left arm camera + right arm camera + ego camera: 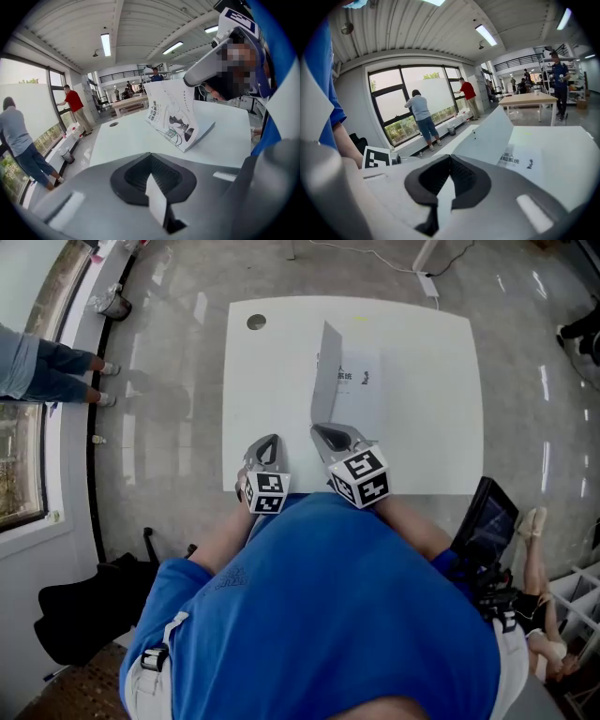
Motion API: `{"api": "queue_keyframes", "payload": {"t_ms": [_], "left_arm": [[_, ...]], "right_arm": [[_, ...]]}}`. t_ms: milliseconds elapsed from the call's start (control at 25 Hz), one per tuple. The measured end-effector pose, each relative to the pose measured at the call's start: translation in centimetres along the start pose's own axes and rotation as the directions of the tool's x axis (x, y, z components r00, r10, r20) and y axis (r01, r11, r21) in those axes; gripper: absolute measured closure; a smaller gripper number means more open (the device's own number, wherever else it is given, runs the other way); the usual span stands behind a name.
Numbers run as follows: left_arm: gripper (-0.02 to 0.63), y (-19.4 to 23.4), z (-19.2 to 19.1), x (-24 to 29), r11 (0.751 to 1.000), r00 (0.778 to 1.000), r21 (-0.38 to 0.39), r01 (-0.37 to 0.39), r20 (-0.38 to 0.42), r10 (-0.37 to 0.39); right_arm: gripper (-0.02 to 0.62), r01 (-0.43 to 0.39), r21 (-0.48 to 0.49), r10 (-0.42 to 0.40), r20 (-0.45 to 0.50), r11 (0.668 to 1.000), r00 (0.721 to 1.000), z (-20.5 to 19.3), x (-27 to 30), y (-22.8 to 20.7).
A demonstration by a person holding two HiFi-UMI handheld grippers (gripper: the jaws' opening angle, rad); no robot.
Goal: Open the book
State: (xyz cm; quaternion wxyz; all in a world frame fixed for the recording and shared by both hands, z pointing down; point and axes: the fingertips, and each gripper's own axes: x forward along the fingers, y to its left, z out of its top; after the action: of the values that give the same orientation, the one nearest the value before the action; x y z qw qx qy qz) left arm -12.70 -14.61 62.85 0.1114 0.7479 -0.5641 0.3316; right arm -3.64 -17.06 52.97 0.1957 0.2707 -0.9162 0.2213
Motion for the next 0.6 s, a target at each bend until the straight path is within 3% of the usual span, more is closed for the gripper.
{"api": "queue_keyframes", "payload": {"t_ms": [240, 440, 600], "left_arm": [[0.598, 4.8, -1.3, -4.4, 0.994, 0.996, -0.061, -0.093, -0.019, 0.092], [0.599, 8.0, -5.7, -5.9, 0.984, 0.987, -0.087, -0.155, -0.047, 0.152], [0.599, 10.0, -6.9, -6.1, 0.977, 0.981, -0.101, -0.187, -0.077, 0.179]], "right_arm": [[0.592, -0.106, -0.093, 0.102, -0.052, 0.990, 0.993, 2.5, 4.2, 5.5], [0.591, -0.145, -0.132, 0.127, -0.138, 0.981, 0.982, -0.7, 10.2, 8.0], [0.591, -0.169, -0.128, 0.140, -0.208, 0.977, 0.968, -2.0, 14.2, 8.3]]}}
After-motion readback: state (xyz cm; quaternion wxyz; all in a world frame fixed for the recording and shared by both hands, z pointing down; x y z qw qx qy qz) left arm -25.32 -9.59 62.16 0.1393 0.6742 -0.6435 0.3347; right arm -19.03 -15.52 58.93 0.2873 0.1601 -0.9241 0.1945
